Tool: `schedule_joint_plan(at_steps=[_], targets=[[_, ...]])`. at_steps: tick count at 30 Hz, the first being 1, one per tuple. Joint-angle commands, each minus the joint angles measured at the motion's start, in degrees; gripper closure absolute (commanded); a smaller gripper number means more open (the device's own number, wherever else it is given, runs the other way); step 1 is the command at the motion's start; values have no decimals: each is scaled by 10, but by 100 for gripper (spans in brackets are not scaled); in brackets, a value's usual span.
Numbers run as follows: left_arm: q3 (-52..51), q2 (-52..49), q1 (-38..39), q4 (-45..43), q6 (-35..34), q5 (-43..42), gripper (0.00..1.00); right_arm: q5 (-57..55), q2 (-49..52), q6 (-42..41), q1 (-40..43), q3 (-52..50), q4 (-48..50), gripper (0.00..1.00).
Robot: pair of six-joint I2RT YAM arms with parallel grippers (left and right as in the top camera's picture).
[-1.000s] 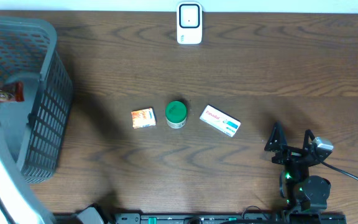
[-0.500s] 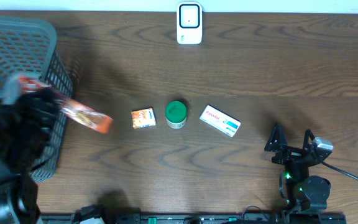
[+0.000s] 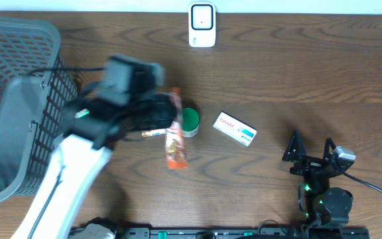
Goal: Scan the item barcode
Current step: 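Carry the Top bar out and lay it right of the Panadol box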
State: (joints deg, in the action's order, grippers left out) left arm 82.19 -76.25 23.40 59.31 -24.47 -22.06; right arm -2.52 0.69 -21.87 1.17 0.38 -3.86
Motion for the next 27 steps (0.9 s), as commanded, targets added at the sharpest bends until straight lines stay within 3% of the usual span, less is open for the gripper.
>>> schedule_joint_plan(at_steps=[1, 8, 9, 11, 17, 20, 27], targets=[[-3, -85, 62, -30, 24, -80, 71, -2, -3, 7, 3, -1, -2, 1], [-3, -196, 98, -92, 14, -251, 71, -2, -3, 7, 3, -1, -2, 1], [-3, -217, 101, -103, -2, -325, 71, -2, -3, 7, 3, -1, -2, 1], [-3, -226, 104, -118, -2, -374, 71, -2, -3, 7, 3, -1, -2, 1], [-3, -227, 104, -168, -21, -379, 70, -2, -3, 7, 3, -1, -2, 1], [-5, -228, 104, -210, -62, -379, 70, -2, -3, 7, 3, -1, -2, 1], [-54, -250, 104, -409, -175, -379, 64, -2, -3, 7, 3, -1, -2, 1]])
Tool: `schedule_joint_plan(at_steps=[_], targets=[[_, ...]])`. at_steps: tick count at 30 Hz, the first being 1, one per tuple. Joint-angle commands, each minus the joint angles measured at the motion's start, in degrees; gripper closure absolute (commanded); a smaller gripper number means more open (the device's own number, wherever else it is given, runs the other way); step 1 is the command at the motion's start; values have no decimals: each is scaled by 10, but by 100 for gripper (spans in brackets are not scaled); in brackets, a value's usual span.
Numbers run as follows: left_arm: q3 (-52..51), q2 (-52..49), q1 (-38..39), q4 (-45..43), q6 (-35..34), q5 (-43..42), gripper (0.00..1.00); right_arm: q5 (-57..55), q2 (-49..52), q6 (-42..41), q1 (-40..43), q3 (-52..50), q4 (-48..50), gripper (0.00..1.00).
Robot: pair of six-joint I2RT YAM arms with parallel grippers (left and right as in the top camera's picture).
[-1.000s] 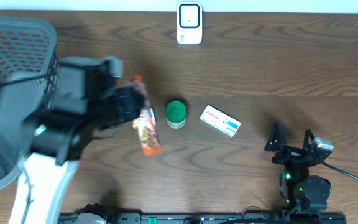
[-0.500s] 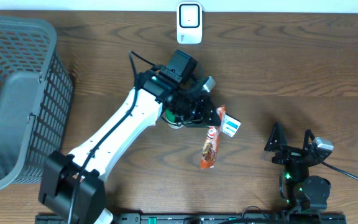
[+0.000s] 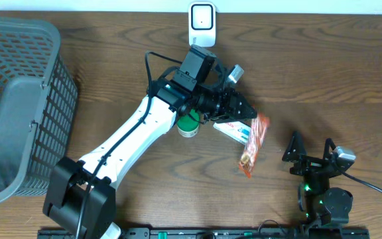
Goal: Scan the item barcode
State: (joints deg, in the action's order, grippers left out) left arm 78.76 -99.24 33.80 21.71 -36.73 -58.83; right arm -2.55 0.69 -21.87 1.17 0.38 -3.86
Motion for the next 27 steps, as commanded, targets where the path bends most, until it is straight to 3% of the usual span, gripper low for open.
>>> schedule_joint_plan(at_steps=[1, 6, 7, 10, 14, 16, 19, 22, 25, 27], targets=[[-22, -30, 0, -41, -54, -12, 64, -2, -3, 7, 3, -1, -2, 1], [-22, -80, -5, -70, -53, -12, 61, -2, -3, 7, 3, -1, -2, 1], [-22, -87, -6, -78, -37, -12, 49, -2, -3, 7, 3, -1, -2, 1], [-21, -81, -6, -79, 25, -12, 26, -2, -3, 7, 3, -1, -2, 1], [-21, -50, -2, -76, 91, -9, 8, -2, -3, 7, 3, -1, -2, 1], [-21, -25, -2, -59, 116, 32, 7, -2, -3, 7, 3, -1, -2, 1], [-21, 31, -2, -2, 157, 205, 7, -2, -3, 7, 3, -1, -2, 1], [-21, 111, -2, 25, 217, 472, 4, -2, -3, 7, 3, -1, -2, 1], [-9, 177, -2, 20, 286, 638, 0, 3, -3, 7, 3, -1, -2, 1], [-1, 218, -2, -3, 351, 702, 0, 35, -3, 2, 3, -1, -3, 1]])
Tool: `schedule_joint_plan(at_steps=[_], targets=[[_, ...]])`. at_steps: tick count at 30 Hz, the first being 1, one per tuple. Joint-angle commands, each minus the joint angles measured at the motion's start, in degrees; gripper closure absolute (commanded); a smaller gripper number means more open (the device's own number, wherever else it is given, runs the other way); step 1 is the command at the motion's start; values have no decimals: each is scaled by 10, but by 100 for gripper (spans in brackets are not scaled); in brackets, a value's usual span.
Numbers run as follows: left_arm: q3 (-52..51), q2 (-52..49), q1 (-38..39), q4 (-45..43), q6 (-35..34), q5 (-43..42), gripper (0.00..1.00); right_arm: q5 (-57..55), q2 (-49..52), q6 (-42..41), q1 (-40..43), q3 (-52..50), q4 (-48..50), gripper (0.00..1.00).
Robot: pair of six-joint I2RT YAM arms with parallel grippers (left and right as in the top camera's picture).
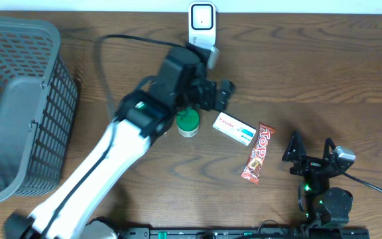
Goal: Scan the item barcode
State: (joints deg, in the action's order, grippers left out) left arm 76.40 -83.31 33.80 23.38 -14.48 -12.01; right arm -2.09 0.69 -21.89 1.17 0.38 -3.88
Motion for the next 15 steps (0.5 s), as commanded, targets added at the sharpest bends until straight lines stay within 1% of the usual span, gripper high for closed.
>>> schedule_joint_plan(at_steps=[1, 3, 4, 6, 7, 8, 10, 11, 12, 14, 15], targets=[[24, 85, -2, -47, 175, 262, 0, 41, -3, 2, 3, -1, 0, 1], [24, 131, -2, -103, 253, 291, 1, 54, -3, -13, 3, -1, 13, 1], [24, 160, -2, -146, 291, 311, 1, 82, -3, -13, 3, -1, 14, 1], [24, 183, -3, -181, 311, 341, 1, 134, -3, -13, 3, -1, 15, 1], [24, 197, -3, -188, 341, 360, 1, 193, -3, -14, 3, 0, 15, 1], [24, 202, -3, -185, 357, 367, 1, 209, -3, -18, 3, 0, 15, 1], [24, 214, -3, -149, 427, 421, 1, 250, -3, -47, 3, 0, 12, 1], [24, 216, -3, -132, 443, 445, 1, 254, -3, -64, 3, 2, 10, 1], [24, 216, -8, -84, 464, 491, 1, 255, -3, -87, 3, 12, -10, 1], [16, 229, -32, -75, 461, 440, 1, 250, -3, -81, 3, 30, -41, 1], [16, 233, -43, -65, 435, 433, 1, 239, -3, -68, 3, 44, -63, 1]])
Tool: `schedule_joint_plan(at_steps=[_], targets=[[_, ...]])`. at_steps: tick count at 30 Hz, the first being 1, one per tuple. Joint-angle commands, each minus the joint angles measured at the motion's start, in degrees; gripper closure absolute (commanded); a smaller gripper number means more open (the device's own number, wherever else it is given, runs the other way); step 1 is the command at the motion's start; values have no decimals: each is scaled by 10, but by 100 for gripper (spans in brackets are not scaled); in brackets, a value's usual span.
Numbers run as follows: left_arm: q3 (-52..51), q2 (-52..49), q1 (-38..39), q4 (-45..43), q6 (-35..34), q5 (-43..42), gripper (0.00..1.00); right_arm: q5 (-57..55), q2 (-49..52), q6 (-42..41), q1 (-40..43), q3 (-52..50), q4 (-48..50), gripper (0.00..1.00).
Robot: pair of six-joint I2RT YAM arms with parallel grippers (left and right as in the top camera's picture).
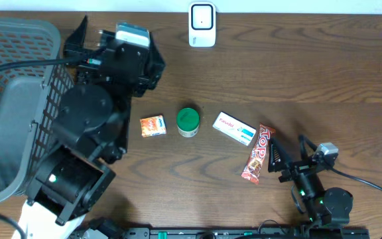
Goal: Scan the item barcode
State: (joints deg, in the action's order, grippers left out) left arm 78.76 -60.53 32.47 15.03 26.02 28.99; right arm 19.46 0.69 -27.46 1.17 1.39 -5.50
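The red candy bar (pixel 257 154) lies flat on the table, right of the white box (pixel 235 128). My right gripper (pixel 274 159) is low at the bar's right edge, its fingers open and pointing left at it. The white barcode scanner (pixel 202 25) stands at the far edge. My left gripper (pixel 85 38) is up at the far left by the basket rim, holding nothing and looking open. The left arm's body fills the left side of the view.
A grey mesh basket (pixel 18 99) takes up the left end. A small orange packet (pixel 152 125) and a green-lidded jar (pixel 188 121) sit mid-table, left of the white box.
My left arm has moved from beside the scanner to the far left by the basket, uncovering the orange packet. My right gripper has turned and reached left to the candy bar's edge.
At first my left gripper held the candy bar beside the green jar. Then it held the bar farther right, past the white box. Later the bar lay on the table there with the left gripper near the scanner. Now the left arm is back and the right gripper is at the bar.
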Motion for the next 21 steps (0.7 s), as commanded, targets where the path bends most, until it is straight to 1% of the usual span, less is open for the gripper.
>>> schedule_joint_plan(at_steps=[1, 3, 4, 6, 7, 9, 12, 14, 15, 17, 18, 19, 21], targets=[[-9, 15, -47, 38, -10, 2, 1, 2, -3, 10, 3, 63, -85, 1], [-10, 30, -78, 73, -52, -66, 1, -16, -3, 38, 3, 101, -120, 1], [-11, 41, -106, 93, -75, -123, 1, -38, -3, 65, 3, 146, -151, 1], [-21, 63, -153, 100, -98, -191, 1, -90, -2, 80, 3, 213, -199, 1], [-27, 72, -171, 98, -110, -209, 1, -128, 0, 80, 3, 257, -238, 1], [-43, 96, -215, 93, -141, -255, 1, -169, 14, 80, 3, 317, -314, 1], [-87, 136, -263, 71, -181, -317, 1, -185, 61, 78, 3, 364, -442, 1], [-134, 170, -288, 46, -189, -358, 1, -173, 101, 56, 3, 364, -501, 1], [-154, 184, -295, 36, -189, -366, 1, -152, 125, 26, 3, 363, -516, 1], [-197, 216, -307, 13, -189, -370, 1, -71, 169, 23, 3, 364, -516, 1], [-212, 229, -312, 6, -189, -370, 1, -15, 196, 22, 3, 364, -501, 1], [-238, 254, -319, -3, -189, -370, 1, 50, 232, 22, 3, 364, -461, 1], [-250, 273, -319, -2, -189, -370, 1, 91, 267, 4, 3, 364, -417, 1]])
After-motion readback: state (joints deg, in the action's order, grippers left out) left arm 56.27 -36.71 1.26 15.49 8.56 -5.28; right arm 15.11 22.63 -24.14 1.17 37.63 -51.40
